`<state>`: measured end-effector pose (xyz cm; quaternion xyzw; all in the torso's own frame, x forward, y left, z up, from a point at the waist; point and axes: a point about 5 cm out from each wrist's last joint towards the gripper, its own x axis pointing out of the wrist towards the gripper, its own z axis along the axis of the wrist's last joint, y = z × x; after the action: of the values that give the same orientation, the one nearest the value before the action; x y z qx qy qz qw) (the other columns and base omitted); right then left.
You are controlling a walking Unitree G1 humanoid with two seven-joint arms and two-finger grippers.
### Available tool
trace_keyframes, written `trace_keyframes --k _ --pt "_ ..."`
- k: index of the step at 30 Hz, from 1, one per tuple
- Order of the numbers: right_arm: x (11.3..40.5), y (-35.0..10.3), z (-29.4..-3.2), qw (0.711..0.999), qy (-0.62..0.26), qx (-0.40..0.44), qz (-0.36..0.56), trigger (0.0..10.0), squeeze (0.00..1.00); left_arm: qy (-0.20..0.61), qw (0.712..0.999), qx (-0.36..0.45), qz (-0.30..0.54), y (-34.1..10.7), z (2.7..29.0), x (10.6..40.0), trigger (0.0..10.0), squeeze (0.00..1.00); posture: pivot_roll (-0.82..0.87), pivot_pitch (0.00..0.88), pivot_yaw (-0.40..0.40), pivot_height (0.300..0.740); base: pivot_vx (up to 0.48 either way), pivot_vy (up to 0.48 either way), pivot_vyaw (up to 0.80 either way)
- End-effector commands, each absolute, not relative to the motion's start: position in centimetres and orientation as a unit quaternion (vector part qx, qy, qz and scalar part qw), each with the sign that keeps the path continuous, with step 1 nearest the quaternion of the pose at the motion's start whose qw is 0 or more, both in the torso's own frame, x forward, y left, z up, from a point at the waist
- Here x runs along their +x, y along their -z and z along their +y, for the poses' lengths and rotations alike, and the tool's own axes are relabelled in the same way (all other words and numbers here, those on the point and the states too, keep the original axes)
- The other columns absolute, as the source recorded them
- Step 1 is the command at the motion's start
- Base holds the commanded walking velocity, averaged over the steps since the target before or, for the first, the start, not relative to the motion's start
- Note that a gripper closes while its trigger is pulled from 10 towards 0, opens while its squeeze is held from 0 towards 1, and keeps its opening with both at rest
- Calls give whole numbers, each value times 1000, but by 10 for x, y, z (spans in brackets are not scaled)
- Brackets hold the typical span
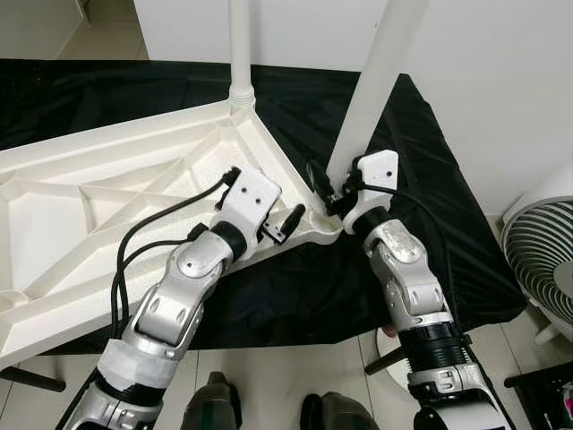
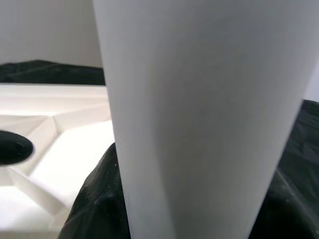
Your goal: Building children table
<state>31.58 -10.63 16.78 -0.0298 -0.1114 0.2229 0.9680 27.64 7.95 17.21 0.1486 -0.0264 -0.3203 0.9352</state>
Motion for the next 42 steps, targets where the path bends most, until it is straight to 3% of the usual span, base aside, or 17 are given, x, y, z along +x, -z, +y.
trace_keyframes --k 1,24,31,42 --pt "315 -161 -107 967 -227 -39 -105 10000 0 332 930 155 -33 -173 78 272 10000 0 49 54 -48 740 0 0 0" --pt "327 -158 -105 964 -236 -21 -120 10000 0 361 919 156 -9 -171 83 261 10000 0 61 70 -52 740 0 0 0" --pt "327 -184 -126 971 -137 42 -191 10000 0 389 906 156 53 -144 81 255 10000 0 52 74 -50 740 0 0 0" --pt "329 -194 -136 970 -113 39 -213 10000 0 403 894 167 104 -128 76 258 10000 0 33 78 -30 740 0 0 0"
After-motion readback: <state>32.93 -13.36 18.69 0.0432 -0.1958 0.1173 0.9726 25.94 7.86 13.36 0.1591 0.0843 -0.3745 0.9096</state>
